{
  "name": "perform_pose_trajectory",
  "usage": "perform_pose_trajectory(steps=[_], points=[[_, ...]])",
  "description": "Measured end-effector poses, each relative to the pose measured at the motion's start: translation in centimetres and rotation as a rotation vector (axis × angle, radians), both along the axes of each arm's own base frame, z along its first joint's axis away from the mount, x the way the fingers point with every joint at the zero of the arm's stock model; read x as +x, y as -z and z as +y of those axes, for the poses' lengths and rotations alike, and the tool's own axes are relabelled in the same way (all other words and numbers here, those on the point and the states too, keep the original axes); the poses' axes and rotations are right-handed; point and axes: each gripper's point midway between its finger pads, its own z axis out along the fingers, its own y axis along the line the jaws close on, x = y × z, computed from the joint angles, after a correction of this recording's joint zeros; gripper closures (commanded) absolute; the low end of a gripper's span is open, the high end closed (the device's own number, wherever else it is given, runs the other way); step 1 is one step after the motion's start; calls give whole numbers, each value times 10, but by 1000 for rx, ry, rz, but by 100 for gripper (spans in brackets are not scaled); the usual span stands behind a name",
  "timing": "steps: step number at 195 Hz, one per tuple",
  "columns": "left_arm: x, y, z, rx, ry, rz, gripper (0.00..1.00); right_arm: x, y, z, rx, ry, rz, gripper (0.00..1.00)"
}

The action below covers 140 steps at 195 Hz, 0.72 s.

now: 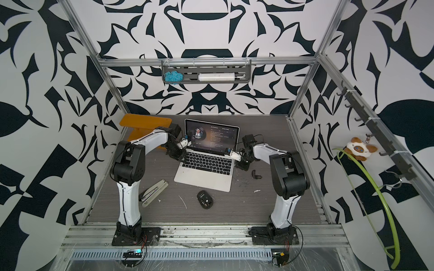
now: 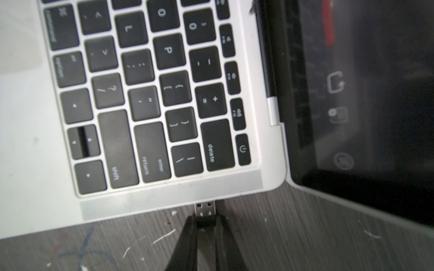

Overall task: Remove the wireless mouse receiver from the laptop
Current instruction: Take out the USB plug from the USB port.

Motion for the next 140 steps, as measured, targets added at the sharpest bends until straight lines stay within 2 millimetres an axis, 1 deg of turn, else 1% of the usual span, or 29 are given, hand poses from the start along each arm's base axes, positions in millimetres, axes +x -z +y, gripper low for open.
perform_pose_trajectory(steps=[21, 49, 69, 87, 114, 127, 140], points=[[0, 0, 1, 6, -2, 3, 61, -5, 0, -7, -10, 14, 1, 100], [-1, -1, -1, -8, -13, 15, 57, -12, -1, -17, -31, 34, 11, 100], [-2, -4, -3, -52, -35, 36, 51, -13, -8, -20, -38, 47, 4, 100], [-4, -7, -6, -95, -59, 58, 47, -12, -24, -20, -29, 60, -31, 100], [-8, -18, -12, -173, -88, 88, 45, -10, -57, -13, 4, 73, -111, 100], [-9, -32, -17, -225, -102, 90, 44, -12, -73, -5, 24, 71, -148, 100], [-10, -53, -25, -288, -108, 72, 44, -16, -84, 4, 42, 63, -171, 100]])
